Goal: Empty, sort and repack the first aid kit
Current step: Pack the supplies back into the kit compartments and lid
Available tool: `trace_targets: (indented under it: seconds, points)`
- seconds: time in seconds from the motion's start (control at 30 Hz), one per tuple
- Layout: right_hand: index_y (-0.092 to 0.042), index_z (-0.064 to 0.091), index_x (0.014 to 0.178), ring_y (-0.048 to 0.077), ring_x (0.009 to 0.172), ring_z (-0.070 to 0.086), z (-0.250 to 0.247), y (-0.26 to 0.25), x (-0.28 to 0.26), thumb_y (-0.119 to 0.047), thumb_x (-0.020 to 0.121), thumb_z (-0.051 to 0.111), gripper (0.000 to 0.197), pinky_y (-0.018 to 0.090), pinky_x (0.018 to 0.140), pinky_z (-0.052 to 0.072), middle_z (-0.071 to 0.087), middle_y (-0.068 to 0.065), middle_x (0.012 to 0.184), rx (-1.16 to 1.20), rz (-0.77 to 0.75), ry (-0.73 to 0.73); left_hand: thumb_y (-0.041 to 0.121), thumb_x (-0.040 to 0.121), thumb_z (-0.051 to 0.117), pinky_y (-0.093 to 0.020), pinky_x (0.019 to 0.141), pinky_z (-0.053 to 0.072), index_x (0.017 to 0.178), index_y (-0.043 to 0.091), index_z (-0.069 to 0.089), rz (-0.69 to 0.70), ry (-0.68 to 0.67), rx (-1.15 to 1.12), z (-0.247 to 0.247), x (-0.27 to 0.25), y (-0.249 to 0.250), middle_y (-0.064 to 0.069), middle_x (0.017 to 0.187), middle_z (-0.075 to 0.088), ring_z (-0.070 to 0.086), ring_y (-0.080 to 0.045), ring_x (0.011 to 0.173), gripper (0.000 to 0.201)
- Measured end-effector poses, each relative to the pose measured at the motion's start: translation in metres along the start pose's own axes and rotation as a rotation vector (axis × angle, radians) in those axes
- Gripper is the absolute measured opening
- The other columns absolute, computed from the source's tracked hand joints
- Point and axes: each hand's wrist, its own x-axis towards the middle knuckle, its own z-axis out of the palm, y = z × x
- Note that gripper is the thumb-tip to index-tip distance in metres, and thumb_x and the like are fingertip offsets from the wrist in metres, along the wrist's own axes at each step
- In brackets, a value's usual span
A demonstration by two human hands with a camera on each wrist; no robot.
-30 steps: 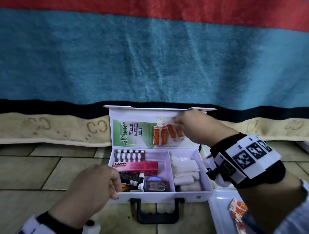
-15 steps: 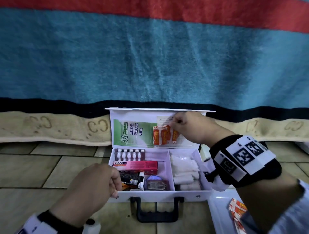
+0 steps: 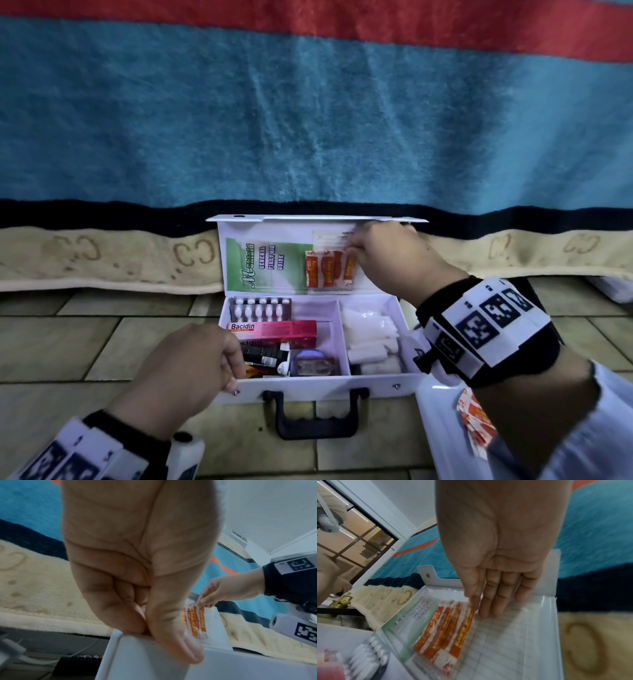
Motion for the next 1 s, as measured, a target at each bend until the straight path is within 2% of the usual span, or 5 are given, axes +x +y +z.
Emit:
trace_targets:
  seconds: [0.13,0.4,0.57,0.77,1.0]
  points:
    - [-0.028,0.059,0.125,0.022,0.121,0.053,-0.016,0.013,-0.017,-0.032,0.092,0.055,0.034,0.034,0.103,0.041,0.059,-0.001,0.130,0.035,0.054,-0.023,0.009,0.067,0.074,-0.011,0.048,0.034,0.054,0.028,0.064,-0.019,0.012,-0.011,0.000,0.001,-0.001,0.022,0.054,0.066,0.057,0.015,0.053,0.025]
    - [-0.032,0.062,0.120,0.008,0.105,0.059,-0.039,0.076,-0.122,-0.038,0.084,0.065,0.036,0.015,0.077,0.036,0.066,-0.012,0.116,-0.007,0.217,-0.268,0.003,0.056,0.085,-0.034,0.069,0.054,0.055,0.041,0.068,-0.044,-0.039,-0.061,0.002,0.006,-0.008,0.013,0.051,0.067,0.066,-0.014,0.060,0.041]
    - [-0.031,0.059,0.122,0.015,0.113,0.056,0.029,0.096,-0.183,-0.036,0.085,0.062,0.037,0.024,0.092,0.040,0.061,-0.005,0.124,-0.069,0.261,-0.558,0.010,0.045,0.081,-0.053,0.072,0.055,0.056,0.039,0.070,-0.013,-0.055,-0.096,0.013,0.017,-0.038,0.005,0.049,0.067,0.067,-0.025,0.060,0.032]
    - [-0.025,0.054,0.113,0.017,0.102,0.059,0.058,0.098,-0.204,-0.044,0.069,0.074,0.053,0.025,0.085,0.044,0.064,-0.004,0.111,0.033,0.348,-0.472,0.016,0.038,0.080,-0.054,0.070,0.055,0.054,0.036,0.071,-0.011,-0.025,-0.151,0.017,0.026,-0.043,0.000,0.049,0.067,0.066,-0.028,0.060,0.027]
    - [-0.020,0.054,0.111,0.021,0.103,0.058,0.067,0.091,-0.205,-0.035,0.077,0.071,0.041,0.029,0.086,0.045,0.062,0.003,0.111,-0.039,0.393,-0.440,-0.015,0.053,0.082,-0.053,0.071,0.054,0.053,0.034,0.072,0.012,0.009,-0.138,0.016,0.021,-0.035,-0.002,0.047,0.066,0.064,-0.029,0.060,0.051]
